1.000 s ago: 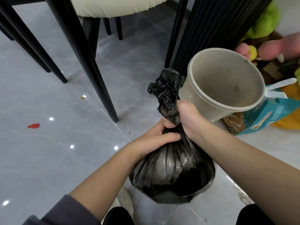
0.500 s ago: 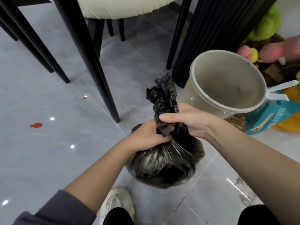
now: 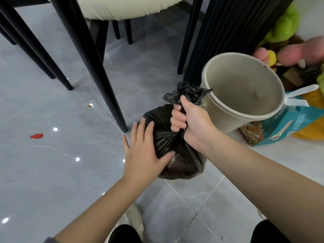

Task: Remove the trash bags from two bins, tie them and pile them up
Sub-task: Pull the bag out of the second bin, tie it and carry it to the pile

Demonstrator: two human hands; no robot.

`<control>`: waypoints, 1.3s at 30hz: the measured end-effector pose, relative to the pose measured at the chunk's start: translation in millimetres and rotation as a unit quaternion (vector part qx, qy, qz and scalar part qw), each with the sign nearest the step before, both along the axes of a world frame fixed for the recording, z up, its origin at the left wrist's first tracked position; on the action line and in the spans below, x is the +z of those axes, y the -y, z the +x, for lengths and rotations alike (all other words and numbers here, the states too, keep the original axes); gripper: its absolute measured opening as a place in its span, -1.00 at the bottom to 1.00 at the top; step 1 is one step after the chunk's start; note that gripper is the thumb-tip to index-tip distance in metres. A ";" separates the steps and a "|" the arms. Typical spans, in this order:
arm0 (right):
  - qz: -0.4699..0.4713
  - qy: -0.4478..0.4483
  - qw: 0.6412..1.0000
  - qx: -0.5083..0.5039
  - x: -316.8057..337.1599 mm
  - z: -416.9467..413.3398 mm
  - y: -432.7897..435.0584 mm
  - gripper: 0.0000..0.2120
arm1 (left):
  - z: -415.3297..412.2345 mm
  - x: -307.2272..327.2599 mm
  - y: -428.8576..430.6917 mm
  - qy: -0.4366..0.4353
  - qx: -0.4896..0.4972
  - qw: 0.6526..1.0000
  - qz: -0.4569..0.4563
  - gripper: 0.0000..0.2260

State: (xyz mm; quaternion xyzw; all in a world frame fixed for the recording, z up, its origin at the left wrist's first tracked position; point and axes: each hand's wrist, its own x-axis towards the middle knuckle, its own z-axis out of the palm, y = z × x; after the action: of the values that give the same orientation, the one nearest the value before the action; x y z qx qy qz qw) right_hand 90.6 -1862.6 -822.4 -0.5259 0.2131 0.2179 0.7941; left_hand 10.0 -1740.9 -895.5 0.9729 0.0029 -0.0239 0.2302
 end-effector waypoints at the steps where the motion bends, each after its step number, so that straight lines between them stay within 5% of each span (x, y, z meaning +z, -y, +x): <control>1: -0.009 0.006 1.000 0.008 -0.8 -0.8 0.5 -0.58 | 4.5 0.8 -6.6 0.015 0.012 1.000 -0.016 -0.20; 5: -0.044 0.022 0.998 0.034 -3.2 -3.2 0.3 -0.59 | 8.1 6.1 -22.3 0.105 0.042 0.990 -0.083 -0.46; 10: -0.046 0.053 0.997 0.036 -4.3 -2.4 -4.7 -0.60 | 2.1 6.5 -5.9 0.024 -0.051 0.998 0.006 -0.15; 12: -0.042 0.052 0.997 0.037 -4.6 -3.0 -6.5 -0.61 | 10.1 5.6 -12.8 0.014 -0.033 0.999 0.038 -0.19; 17: -0.055 0.048 0.997 0.039 -7.2 -5.1 -7.8 -0.64 | 12.8 12.4 -25.0 0.069 0.023 0.996 -0.051 -0.41; 21: -0.054 0.056 0.996 0.034 -6.9 -3.9 -8.8 -0.64 | 5.3 3.0 -10.8 0.030 -0.069 0.997 0.032 -0.18; 27: -0.094 0.076 0.992 0.042 -4.5 -4.8 -10.6 -0.60 | 12.3 5.8 -21.8 0.055 -0.006 0.998 -0.019 -0.39; 31: -0.101 0.083 0.991 0.037 -1.6 -3.3 -9.8 -0.61 | 9.7 -1.9 -18.3 0.030 -0.053 0.997 0.046 -0.21; 35: -0.109 0.076 0.991 0.029 -3.1 -3.2 -11.1 -0.62 | 22.8 2.7 -33.6 0.068 0.031 0.997 -0.010 -0.42; 39: -0.095 0.071 0.993 0.009 -1.9 -1.6 -12.5 -0.67 | 15.0 4.0 -24.3 0.035 -0.058 0.998 -0.002 -0.27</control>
State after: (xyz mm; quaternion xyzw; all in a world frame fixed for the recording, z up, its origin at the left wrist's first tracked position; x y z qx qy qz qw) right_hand 89.0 -1850.0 -824.3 -0.6150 0.1709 0.1657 0.7517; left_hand 24.9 -1716.6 -891.5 0.9712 -0.0613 -0.0027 0.2304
